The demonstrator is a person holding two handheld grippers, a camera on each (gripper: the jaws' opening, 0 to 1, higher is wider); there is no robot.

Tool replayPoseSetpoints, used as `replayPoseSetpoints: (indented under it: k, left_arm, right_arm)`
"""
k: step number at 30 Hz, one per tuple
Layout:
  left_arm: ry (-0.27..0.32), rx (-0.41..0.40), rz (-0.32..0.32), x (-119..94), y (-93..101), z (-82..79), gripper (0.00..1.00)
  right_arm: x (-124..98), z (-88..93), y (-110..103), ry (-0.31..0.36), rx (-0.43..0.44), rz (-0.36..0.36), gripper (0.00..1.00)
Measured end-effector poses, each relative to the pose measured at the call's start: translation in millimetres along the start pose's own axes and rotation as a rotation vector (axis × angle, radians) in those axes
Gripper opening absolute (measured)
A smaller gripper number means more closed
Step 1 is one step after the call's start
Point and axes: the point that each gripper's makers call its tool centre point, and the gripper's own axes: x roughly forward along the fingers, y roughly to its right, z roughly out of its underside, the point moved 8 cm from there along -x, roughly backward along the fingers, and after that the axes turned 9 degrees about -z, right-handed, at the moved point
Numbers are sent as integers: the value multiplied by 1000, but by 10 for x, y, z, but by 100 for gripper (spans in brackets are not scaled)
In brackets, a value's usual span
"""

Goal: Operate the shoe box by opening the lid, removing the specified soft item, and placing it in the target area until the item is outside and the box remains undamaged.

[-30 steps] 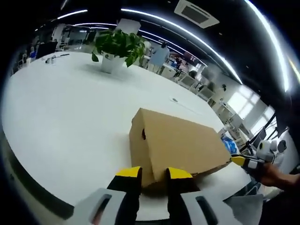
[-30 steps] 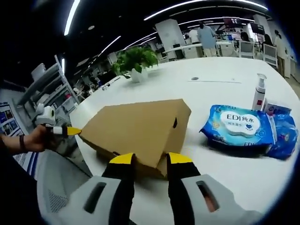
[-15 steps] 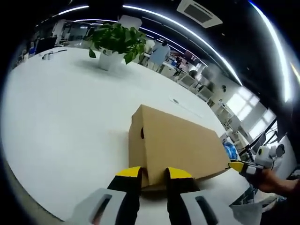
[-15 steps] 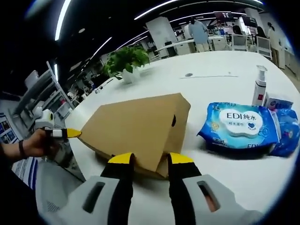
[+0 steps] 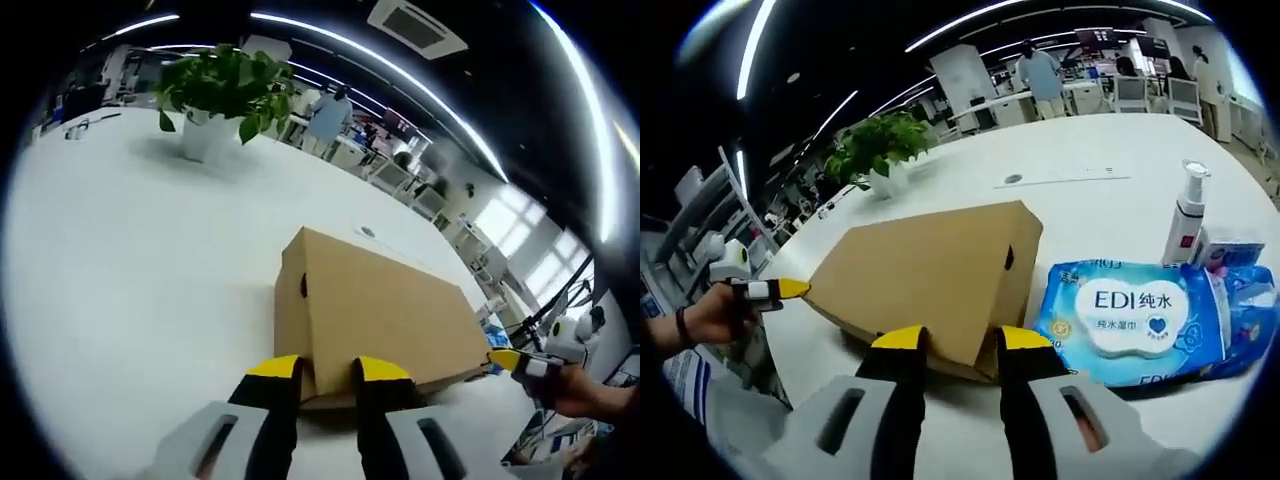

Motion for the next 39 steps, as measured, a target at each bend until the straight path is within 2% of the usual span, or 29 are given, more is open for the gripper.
replayPoseSetpoints:
  k: [4,12,16,19,20,21,25,28,31,36,39]
  left_arm:
    - [-2,19,21,105,2,-78,21]
    - [-11,36,52,106,-37,-83,21]
    - [-14,78,82,64,-55,-72,21]
    - [36,70,50,-52,-86,-67,21]
    - [50,60,50,-123,-94,-46,21]
    - [59,56,49,-166,-98,-31,22]
    - [89,72,37,-414,-73,81,26]
    - [82,92,34,-552,-2,194,27]
    - [73,167,34,-694,117,327,28]
    - [57,237,32,-860,280,505,38]
    - [43,266,25,-946,324,614,39]
  right_arm:
    - [-1,-15,32,13,24,21,26]
    - [-1,19,-2,49,56,58,26]
    - [-10,17,-3,52,68,53,26]
    - [-82,2,-46,85,84,45,22]
    - [-137,-13,-63,121,70,44,23]
    - [-174,-7,-79,129,63,41,25]
    - [-402,142,-105,106,20,33,32]
    - [-634,297,-100,101,1,45,34]
    - [-811,400,-91,103,-5,61,39]
    - [-1142,565,-116,114,-22,89,48]
    - [-1292,659,-106,138,1,118,51]
